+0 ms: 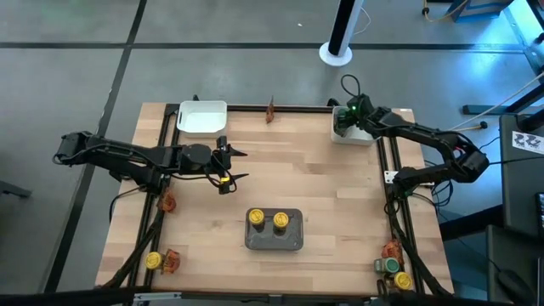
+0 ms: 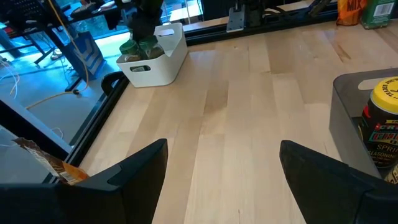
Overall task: Sort spices by type
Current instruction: Put the left green seasoning bottle into the right white bin
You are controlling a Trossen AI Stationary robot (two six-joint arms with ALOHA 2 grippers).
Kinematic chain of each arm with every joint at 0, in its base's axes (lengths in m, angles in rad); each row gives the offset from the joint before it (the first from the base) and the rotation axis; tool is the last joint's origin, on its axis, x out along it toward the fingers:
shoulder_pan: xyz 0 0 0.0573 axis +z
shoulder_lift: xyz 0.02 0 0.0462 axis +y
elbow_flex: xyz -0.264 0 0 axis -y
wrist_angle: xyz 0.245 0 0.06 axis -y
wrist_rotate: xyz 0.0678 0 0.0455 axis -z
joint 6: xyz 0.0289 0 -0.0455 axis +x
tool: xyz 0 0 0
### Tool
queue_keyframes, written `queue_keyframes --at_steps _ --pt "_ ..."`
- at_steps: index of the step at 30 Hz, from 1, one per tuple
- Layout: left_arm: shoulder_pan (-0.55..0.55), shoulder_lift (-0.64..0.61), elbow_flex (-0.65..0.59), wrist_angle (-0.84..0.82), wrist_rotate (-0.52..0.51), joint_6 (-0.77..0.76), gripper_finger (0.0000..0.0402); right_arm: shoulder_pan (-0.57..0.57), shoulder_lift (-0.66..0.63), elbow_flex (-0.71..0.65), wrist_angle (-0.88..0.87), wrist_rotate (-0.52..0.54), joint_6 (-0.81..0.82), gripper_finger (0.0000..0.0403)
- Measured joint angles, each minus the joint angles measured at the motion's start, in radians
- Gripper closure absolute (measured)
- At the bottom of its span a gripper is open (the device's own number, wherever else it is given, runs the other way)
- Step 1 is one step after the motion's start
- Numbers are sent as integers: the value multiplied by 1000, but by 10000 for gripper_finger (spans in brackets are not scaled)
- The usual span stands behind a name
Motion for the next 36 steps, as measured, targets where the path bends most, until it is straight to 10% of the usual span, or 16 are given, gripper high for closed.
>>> queue_keyframes --at_steps 36 --pt "0 0 0 0 0 0 108 -20 77 2 49 -35 2 191"
